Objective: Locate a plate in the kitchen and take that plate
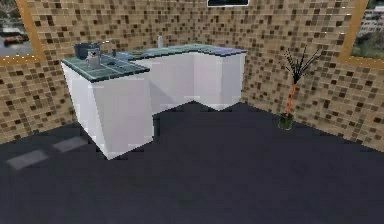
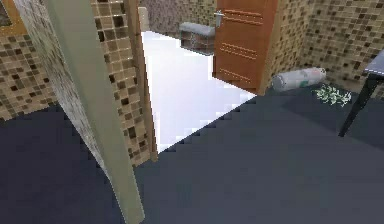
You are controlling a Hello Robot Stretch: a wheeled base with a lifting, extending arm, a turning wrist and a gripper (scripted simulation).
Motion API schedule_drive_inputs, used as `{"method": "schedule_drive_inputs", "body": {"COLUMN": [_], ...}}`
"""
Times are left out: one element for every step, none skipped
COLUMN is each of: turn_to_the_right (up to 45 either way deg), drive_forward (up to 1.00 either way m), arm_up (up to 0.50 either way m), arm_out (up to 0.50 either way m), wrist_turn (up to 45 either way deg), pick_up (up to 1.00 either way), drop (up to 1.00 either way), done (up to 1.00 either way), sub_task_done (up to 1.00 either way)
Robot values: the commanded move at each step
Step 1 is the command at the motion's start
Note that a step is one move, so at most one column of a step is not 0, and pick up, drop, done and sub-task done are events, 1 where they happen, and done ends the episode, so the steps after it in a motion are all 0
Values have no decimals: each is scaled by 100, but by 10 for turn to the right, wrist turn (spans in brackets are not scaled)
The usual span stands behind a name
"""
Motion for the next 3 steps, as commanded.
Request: {"method": "schedule_drive_inputs", "body": {"turn_to_the_right": [60,0,0], "drive_forward": [0,100,100], "arm_up": [0,0,0], "arm_out": [0,0,0], "wrist_turn": [0,0,0], "pick_up": [0,0,0], "drop": [0,0,0], "done": [0,0,0], "sub_task_done": [0,0,0]}}
